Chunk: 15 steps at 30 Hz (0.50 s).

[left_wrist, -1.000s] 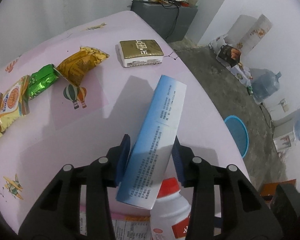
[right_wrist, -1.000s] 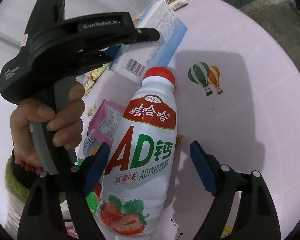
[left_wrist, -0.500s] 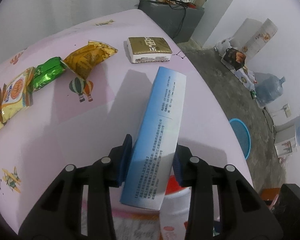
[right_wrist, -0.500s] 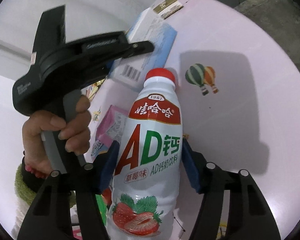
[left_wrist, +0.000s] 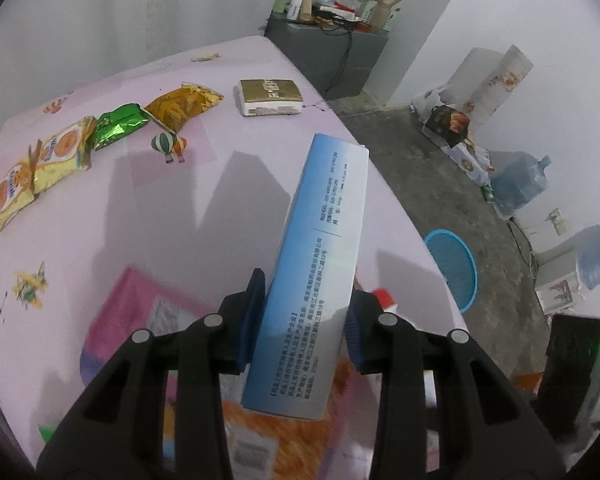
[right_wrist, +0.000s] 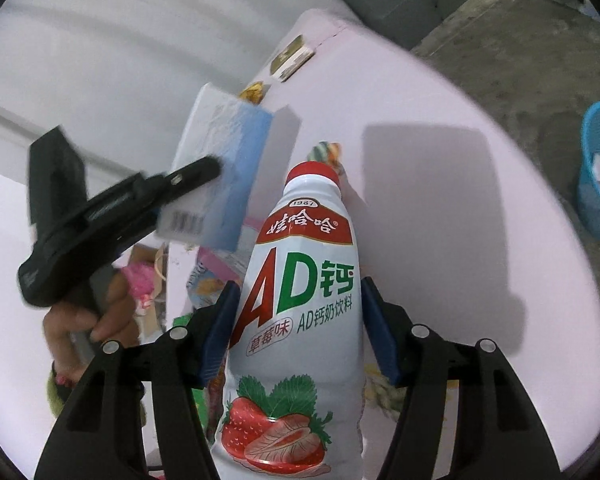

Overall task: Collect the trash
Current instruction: 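Carry box and AD bottle to the blue wastebasket and open both tools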

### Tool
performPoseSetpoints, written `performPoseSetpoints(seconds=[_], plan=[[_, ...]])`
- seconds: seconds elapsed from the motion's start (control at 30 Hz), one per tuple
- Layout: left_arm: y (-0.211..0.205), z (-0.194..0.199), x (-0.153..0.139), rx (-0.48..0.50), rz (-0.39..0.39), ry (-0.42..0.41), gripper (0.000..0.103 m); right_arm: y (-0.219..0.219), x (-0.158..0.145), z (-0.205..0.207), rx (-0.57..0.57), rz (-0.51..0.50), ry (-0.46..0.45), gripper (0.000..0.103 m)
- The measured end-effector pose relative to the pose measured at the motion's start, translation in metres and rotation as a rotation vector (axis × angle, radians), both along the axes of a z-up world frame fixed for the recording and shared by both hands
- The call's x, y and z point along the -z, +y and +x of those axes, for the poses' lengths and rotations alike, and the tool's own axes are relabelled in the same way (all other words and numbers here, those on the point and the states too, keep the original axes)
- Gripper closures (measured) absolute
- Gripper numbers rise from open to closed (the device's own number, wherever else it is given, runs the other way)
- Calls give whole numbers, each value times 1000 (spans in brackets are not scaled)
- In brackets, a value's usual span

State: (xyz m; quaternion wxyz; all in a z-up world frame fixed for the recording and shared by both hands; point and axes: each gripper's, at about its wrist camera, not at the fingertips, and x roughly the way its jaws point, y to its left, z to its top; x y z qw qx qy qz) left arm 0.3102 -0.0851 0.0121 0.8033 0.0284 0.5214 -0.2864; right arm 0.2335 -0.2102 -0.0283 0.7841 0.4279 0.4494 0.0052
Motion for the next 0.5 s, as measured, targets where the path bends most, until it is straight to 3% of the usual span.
performPoseSetpoints(seconds=[0.3, 0.5], plan=[[16, -98, -18, 57, -53, -67, 69, -14, -8, -56, 62, -155, 15, 43], [33, -145, 15, 12, -166, 51, 69, -21, 5, -66, 42, -145, 67, 43]])
